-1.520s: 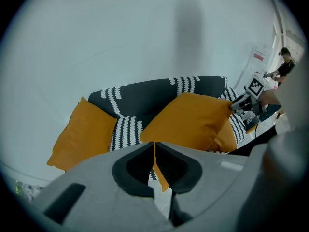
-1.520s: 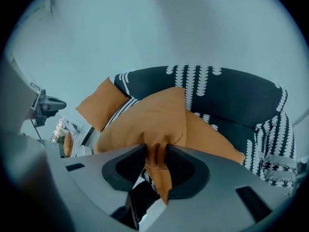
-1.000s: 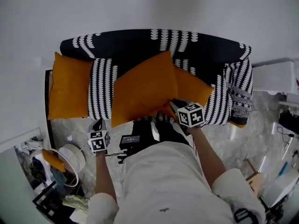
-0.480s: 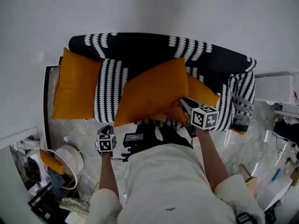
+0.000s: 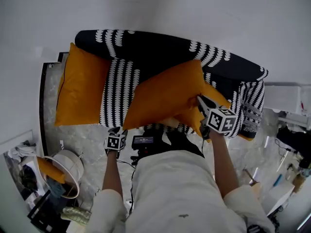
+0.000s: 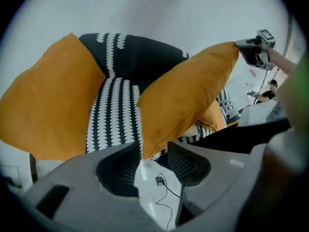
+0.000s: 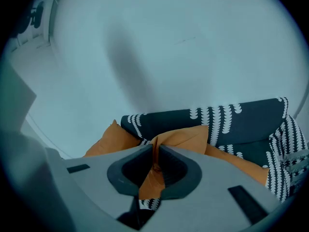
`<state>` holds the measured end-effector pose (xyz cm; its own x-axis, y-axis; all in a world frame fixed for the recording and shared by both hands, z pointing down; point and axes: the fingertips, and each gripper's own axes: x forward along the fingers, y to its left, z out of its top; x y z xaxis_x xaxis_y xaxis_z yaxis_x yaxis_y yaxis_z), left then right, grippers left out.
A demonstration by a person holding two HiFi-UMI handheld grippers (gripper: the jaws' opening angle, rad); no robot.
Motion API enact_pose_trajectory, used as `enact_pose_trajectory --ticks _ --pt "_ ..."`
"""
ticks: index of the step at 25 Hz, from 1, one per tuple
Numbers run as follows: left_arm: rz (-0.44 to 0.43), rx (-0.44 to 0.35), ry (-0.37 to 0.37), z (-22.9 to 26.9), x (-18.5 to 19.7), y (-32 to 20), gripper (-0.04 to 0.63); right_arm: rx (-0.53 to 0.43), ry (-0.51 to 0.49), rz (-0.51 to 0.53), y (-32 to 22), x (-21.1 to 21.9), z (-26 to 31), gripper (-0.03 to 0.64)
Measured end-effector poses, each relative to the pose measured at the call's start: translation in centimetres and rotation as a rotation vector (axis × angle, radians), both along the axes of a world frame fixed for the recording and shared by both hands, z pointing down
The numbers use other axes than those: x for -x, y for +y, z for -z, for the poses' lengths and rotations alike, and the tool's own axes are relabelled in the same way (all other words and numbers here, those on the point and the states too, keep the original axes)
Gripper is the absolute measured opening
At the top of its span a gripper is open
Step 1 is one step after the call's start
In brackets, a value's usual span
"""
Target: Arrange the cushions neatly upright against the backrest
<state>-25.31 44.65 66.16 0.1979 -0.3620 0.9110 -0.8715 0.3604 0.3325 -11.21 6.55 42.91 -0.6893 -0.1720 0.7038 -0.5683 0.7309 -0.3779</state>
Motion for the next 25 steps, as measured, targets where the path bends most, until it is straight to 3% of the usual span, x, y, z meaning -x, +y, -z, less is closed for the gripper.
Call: enact_pose_trajectory --ticks 9,16,20,25 --pt "-0.166 0.061 0.099 -4.3 0.2 -0.3 0.186 -0.048 0.034 -0.010 0.6 2.8 0.7 0.041" --pt "-0.067 0.067 0.204 -3.2 0.7 -1.2 0.049 -0.070 0.061 -0.052 0.5 1.3 0.4 0.041" --pt "-0.125 0.033 0.173 -1.4 2.2 -1.9 0.032 -0.047 0.029 -0.073 0.1 1.3 0.9 0.041" --pt "-0.054 -0.054 0.062 2.6 8.1 -3.8 0.026 -0.051 -0.046 -0.080 -1.1 2.7 2.1 0.041"
